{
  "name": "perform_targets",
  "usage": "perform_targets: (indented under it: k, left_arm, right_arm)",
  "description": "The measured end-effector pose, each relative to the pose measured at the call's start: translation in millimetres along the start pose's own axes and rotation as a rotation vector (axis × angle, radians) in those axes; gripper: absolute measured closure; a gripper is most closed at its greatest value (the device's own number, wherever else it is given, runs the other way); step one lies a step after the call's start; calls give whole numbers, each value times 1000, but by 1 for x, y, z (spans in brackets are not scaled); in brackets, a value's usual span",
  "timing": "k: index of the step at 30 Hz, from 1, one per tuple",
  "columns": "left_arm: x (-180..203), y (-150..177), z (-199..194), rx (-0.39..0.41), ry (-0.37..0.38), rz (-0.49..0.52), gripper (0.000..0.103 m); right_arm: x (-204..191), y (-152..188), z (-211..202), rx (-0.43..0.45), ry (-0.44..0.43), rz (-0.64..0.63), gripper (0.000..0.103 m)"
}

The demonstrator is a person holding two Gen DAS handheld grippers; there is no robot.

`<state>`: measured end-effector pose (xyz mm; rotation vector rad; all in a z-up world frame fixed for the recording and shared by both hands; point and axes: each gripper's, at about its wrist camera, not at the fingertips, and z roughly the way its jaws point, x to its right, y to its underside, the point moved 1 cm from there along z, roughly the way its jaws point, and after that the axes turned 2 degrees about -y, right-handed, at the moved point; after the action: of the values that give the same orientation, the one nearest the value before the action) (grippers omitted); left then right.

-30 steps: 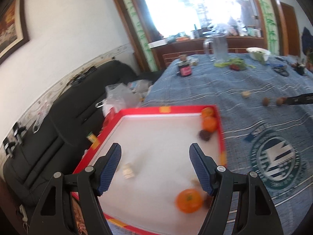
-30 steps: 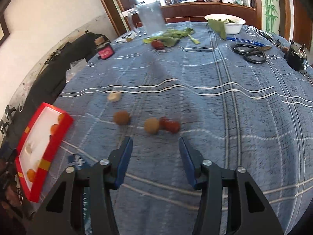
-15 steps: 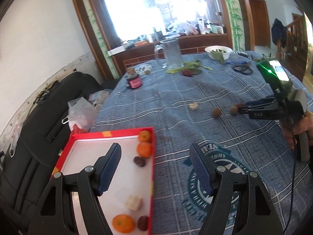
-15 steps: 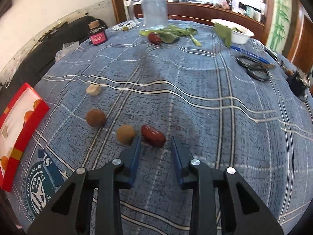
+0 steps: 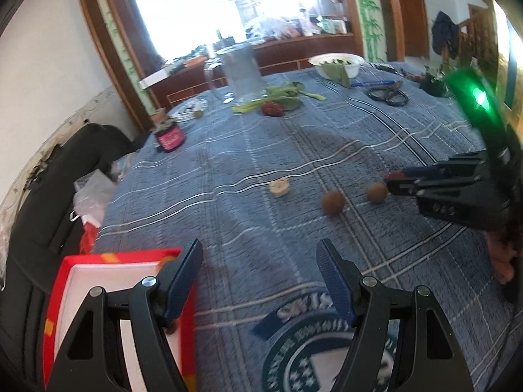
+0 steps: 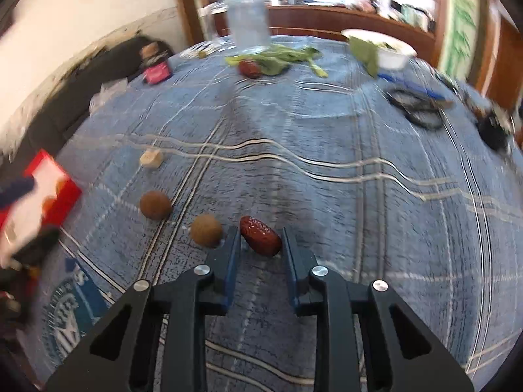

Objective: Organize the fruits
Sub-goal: 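Grasp a red date with right gripper while left gripper grasps a brown round fruit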

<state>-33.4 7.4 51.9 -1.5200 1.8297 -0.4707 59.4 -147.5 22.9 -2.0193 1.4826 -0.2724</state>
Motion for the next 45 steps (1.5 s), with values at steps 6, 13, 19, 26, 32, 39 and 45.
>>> perform_targets:
  k: [6,13,19,26,32,39,45]
  left_arm:
    - [20,-16,17,-11,54,30,31]
    - [35,-28,40,-63,84,22,40]
    - [43,-34,55,-90,109,10,43]
    - [45,-36,67,-114,150,-7,57]
    - [41,-35,79,-130,163,-37,69]
    - [43,-36,81,-109,177,-44,78]
    - [43,-34,75,-94,145,-48,79]
  right_arm:
    - [33,-3,-25,62,-23,185,76]
    - [37,-3,-30,91,-40,254,76]
    - [38,-1,-27,83,-35,269,76]
    - [38,-1,-24,77,-35,274,76]
    - [38,-1,-22,73,-29,270,76]
    - [38,0,-16,53,-23,267,76]
    - [38,0,-16,59,-24,266,76]
